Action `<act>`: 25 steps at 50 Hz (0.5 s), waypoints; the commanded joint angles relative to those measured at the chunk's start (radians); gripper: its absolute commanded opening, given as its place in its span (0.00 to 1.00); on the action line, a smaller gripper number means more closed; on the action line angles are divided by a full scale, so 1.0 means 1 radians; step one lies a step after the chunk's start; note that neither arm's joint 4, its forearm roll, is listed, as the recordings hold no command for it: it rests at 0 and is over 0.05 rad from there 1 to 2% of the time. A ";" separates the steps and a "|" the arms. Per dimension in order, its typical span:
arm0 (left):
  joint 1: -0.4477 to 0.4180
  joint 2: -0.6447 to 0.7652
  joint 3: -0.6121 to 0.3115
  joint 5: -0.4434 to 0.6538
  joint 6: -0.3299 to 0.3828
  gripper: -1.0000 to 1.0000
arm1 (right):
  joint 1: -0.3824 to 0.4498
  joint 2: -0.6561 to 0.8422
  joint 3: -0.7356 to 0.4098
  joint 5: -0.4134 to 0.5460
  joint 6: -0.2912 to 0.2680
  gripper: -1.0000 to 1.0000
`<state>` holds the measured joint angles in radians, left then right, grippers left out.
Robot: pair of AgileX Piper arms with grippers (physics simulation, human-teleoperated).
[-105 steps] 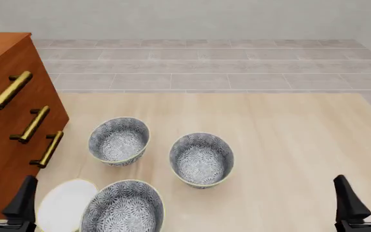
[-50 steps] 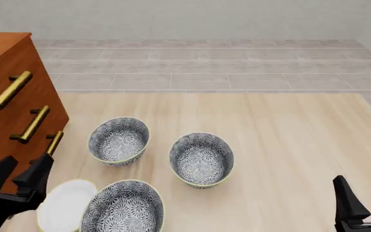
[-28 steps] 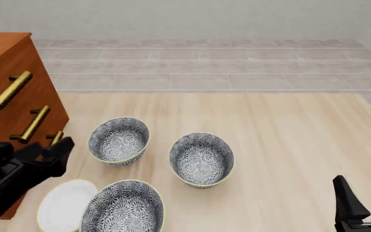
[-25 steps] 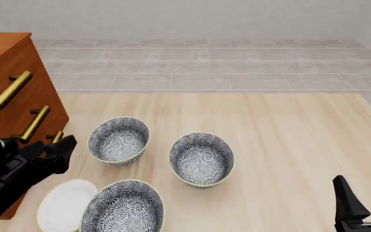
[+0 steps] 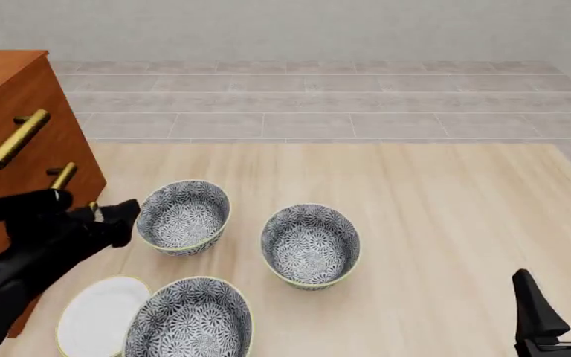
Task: Stack the bowl at the front on the bowl in the middle.
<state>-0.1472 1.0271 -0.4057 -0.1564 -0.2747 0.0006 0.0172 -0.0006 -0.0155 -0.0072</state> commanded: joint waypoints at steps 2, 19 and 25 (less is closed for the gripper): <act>0.024 0.106 -0.023 -0.063 0.016 1.00 | 0.000 0.002 0.000 -0.002 0.000 1.00; 0.052 0.267 -0.043 -0.161 0.019 1.00 | 0.000 0.002 0.000 -0.002 0.000 1.00; 0.060 0.313 -0.048 -0.191 0.014 1.00 | 0.000 0.002 0.000 -0.002 0.000 1.00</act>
<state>-0.1023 1.2600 -0.4421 -0.2991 -0.2588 0.0007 0.0191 -0.0005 -0.0173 -0.0072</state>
